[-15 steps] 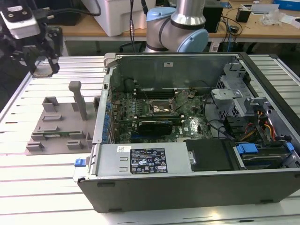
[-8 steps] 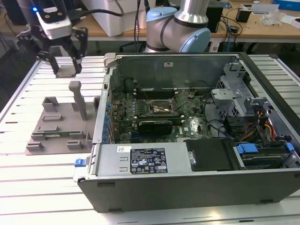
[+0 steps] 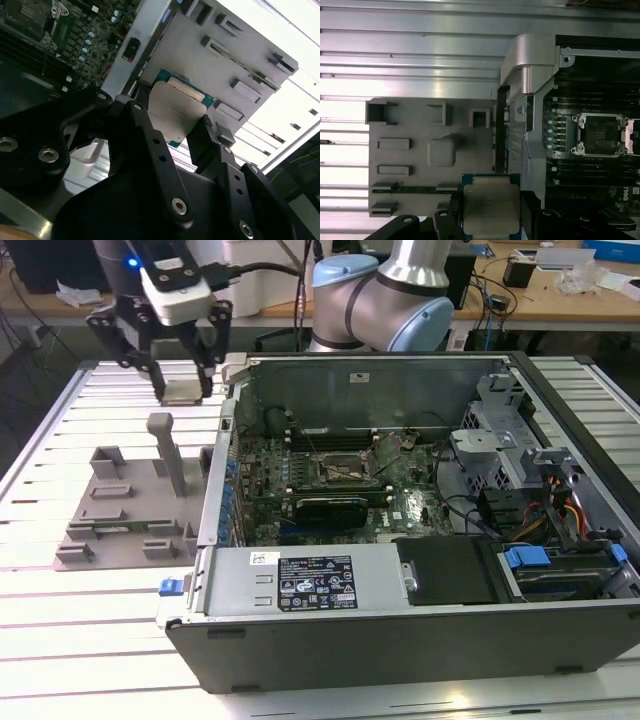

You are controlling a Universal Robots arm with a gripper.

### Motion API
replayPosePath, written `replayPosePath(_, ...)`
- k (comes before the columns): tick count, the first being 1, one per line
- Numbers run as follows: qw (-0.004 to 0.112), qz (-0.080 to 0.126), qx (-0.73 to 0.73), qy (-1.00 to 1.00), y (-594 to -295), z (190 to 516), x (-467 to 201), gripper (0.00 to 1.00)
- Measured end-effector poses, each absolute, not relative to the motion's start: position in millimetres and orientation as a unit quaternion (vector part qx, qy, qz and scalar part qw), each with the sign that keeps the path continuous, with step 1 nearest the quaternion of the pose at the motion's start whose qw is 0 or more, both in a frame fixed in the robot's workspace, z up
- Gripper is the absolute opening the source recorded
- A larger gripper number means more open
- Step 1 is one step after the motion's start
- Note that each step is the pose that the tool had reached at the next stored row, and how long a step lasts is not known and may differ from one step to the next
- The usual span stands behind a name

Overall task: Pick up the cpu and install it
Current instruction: 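Pick up the cpu and move it towards the insertion slot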

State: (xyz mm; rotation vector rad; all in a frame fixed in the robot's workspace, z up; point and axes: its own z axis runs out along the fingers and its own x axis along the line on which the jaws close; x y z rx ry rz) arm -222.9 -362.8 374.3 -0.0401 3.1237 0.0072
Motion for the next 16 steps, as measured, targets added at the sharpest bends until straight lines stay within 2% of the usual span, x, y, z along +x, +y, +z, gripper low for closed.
replayPosePath(16,-0.003,0.002,-0.013,1.0,-351.8,348.9,-127.0,0.54)
